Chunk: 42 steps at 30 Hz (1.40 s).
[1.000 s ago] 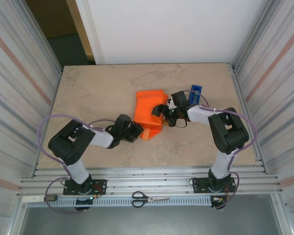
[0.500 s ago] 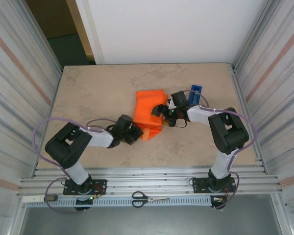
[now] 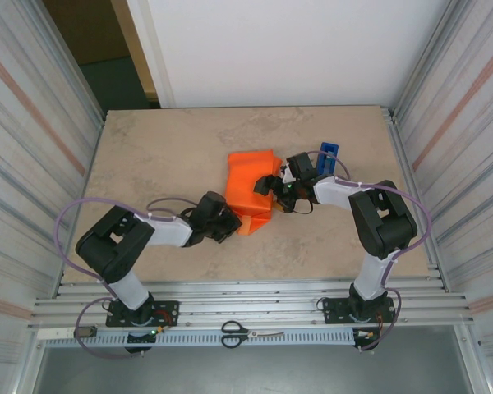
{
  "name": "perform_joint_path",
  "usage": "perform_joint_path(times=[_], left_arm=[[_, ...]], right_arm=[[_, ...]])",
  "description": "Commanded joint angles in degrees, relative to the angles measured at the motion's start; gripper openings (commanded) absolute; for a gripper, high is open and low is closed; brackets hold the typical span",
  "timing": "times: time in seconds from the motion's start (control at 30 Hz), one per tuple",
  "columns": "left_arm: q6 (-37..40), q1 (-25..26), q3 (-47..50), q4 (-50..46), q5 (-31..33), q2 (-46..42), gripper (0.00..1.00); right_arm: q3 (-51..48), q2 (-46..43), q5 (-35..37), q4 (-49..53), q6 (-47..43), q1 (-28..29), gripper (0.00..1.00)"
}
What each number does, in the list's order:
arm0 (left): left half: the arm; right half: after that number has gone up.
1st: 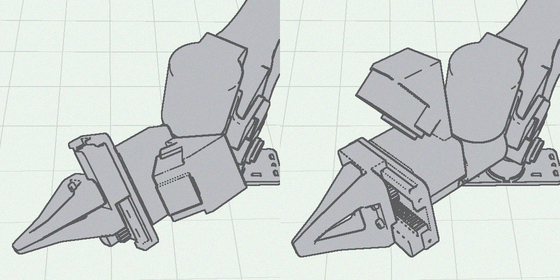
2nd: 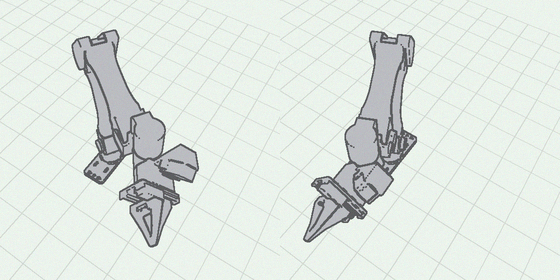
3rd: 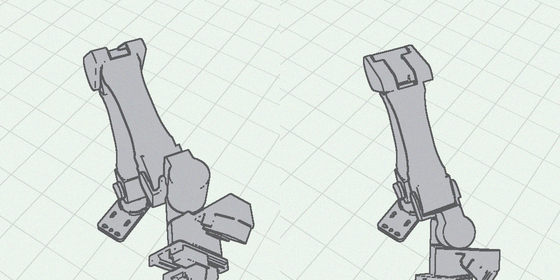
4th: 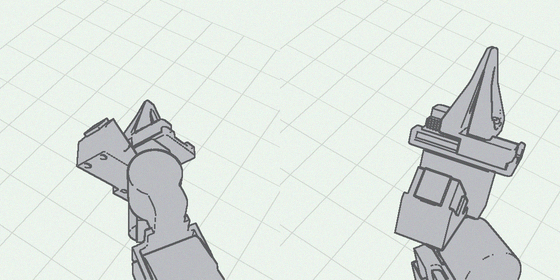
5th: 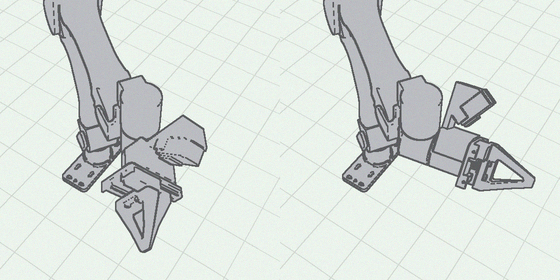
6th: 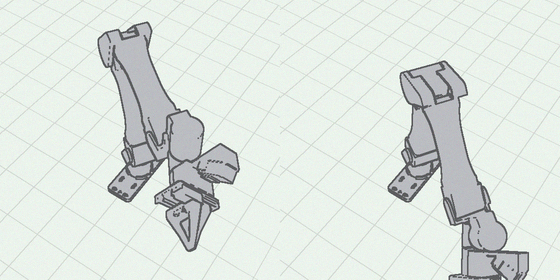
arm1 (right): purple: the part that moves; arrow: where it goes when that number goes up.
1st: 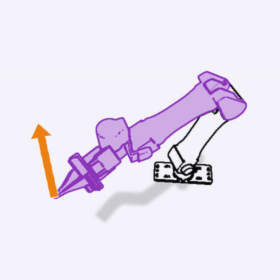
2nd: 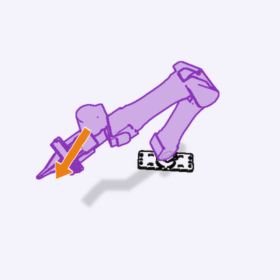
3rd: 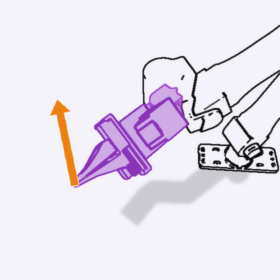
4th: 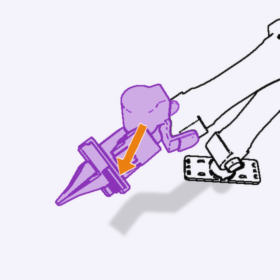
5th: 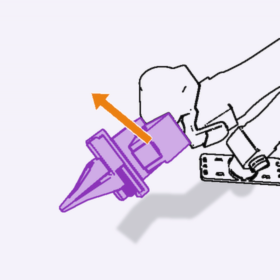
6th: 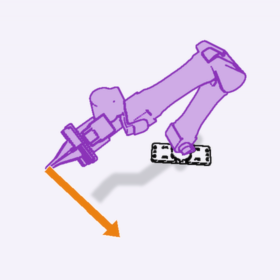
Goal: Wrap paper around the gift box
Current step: Fold the wrapping paper for the gift box.
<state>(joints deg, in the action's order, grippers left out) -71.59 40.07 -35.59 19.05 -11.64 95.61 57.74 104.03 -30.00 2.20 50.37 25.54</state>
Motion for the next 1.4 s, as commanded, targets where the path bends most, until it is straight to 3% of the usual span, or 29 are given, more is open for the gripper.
perform_joint_path(times=[0.0,0.17,0.33,0.5,0.77,1.37], left_arm=[[1.86,1.81,1.26,1.26,0.09,-0.15,0.04],[0.82,2.73,2.19,1.83,1.07,-0.88,0.04],[5.84,2.65,2.33,-0.7,4.44,-8.12,0.09],[8.73,-0.44,2.5,-5.56,5.59,-13.05,0.09],[6.84,-3.87,3.81,-1.89,3.55,-9.42,0.0],[6.3,-4.48,3.14,4.35,7.09,-1.94,0.0]], right_arm=[[-0.67,1.97,2.67,5.27,-0.23,1.18,0.87],[-0.58,2.18,2.62,5.1,-0.18,1.18,0.87],[-0.47,2.07,2.75,5.19,-0.18,1.18,0.87],[-0.34,2.0,2.95,5.21,-0.05,1.24,0.87],[0.36,2.23,3.04,5.67,-0.1,1.61,0.87],[0.45,2.04,3.2,6.33,-0.07,1.73,0.87]])
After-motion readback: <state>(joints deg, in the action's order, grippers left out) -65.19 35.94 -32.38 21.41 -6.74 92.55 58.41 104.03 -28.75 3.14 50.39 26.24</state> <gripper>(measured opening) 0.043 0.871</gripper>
